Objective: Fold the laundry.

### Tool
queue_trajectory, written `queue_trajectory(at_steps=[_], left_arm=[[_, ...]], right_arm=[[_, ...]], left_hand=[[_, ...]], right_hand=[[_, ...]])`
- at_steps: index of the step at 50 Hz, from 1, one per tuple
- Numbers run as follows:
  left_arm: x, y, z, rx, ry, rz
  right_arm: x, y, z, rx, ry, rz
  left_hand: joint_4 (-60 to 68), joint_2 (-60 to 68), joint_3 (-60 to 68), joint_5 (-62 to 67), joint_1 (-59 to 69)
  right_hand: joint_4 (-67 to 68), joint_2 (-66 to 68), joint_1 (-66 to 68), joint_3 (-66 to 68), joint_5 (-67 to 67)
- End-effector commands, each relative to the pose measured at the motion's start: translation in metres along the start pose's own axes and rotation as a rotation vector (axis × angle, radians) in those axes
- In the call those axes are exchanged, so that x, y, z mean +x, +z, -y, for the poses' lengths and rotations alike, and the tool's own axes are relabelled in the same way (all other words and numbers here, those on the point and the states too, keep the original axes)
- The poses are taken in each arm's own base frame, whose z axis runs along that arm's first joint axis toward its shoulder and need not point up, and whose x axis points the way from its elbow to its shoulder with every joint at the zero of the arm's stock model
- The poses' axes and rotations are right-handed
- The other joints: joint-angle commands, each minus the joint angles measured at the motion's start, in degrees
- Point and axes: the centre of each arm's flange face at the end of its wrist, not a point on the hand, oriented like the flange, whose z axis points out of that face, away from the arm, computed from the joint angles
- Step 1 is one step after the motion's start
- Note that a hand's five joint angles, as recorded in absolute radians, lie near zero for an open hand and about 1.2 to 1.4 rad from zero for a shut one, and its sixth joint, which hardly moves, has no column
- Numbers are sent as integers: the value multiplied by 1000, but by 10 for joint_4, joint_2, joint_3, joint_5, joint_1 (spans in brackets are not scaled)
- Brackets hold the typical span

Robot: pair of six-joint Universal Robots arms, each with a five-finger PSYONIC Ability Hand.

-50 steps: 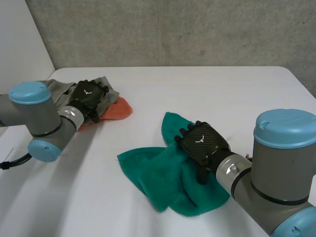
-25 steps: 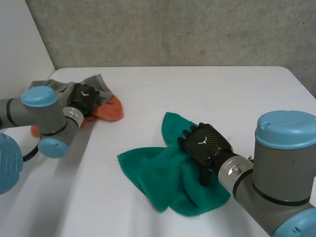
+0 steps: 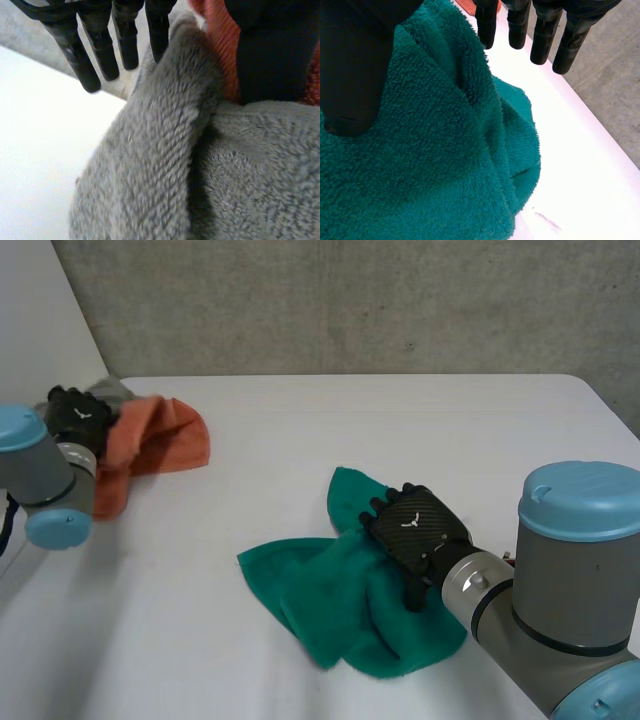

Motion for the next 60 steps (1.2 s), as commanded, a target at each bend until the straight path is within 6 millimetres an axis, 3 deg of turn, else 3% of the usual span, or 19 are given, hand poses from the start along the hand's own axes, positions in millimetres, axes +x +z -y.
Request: queue_trajectory(at_steps=[1,7,11,14,15,23,29,39,43,45,46,48,49,50,52,54,56,60], left_arm=[[27,-54,58,89,-23,-116],[22,-95,101,169,-108,-162],[29,-141,132,221,-218,-253],[30,-163,142,219,-277,-310],[35,-180,146,211,-316,-365],[74,-262,155,126,-448,-735],[86,-287,150,11,-527,-848],[107,-282,144,-102,-660,-877],[119,-283,141,-122,-649,-901],[124,-286,144,-115,-638,-918],[125,-287,146,-108,-635,-917],[124,-283,150,-88,-636,-903],[123,-280,153,-74,-637,-897],[119,-276,161,-41,-648,-879],[114,-267,172,15,-666,-844],[101,-249,198,140,-692,-761],[80,-226,225,289,-688,-651],[38,-190,258,514,-629,-442]], right_arm=[[5,-2,6,12,-2,-23],[24,-9,22,60,-3,-81],[40,-12,25,52,-2,-116],[49,-17,27,23,9,-115],[53,-17,26,12,14,-120],[96,-22,13,-120,80,-173],[92,-21,0,-182,91,-122],[63,-3,-32,-207,175,38],[57,8,-41,-197,231,42],[55,12,-45,-203,249,48],[55,14,-46,-206,255,47],[54,20,-51,-214,263,47],[57,25,-50,-199,258,30],[61,28,-47,-180,253,14],[77,37,-35,-115,238,-60],[92,41,-25,-66,226,-123],[115,48,-2,33,192,-230],[150,50,49,256,128,-384]], left_hand=[[-66,-64,-71,-81,-39],[-78,-76,-83,-93,-50],[-78,-76,-83,-93,-50],[-78,-76,-83,-93,-50],[-78,-76,-83,-93,-50],[-66,-64,-71,-82,-39],[-60,-57,-65,-75,-32],[-16,-13,-21,-31,12],[97,99,92,81,124],[226,228,221,211,253],[273,275,268,258,301],[384,386,379,369,411],[439,442,435,424,467],[495,497,490,480,523],[536,538,531,520,563],[556,558,551,541,583],[556,558,551,541,583],[556,558,551,541,583]], right_hand=[[-31,-25,-13,-21,-31],[-31,-25,-13,-21,-31],[-31,-25,-13,-21,-31],[-31,-25,-13,-21,-31],[-31,-25,-13,-21,-31],[-31,-25,-13,-21,-31],[-31,-25,-13,-21,-31],[-22,-16,-4,-12,-21],[63,70,82,73,64],[114,120,133,124,115],[149,156,168,159,150],[401,407,419,411,402],[598,605,617,608,599],[668,674,687,678,669],[669,675,687,679,669],[669,675,687,679,669],[669,675,687,679,669],[669,675,687,679,669]])
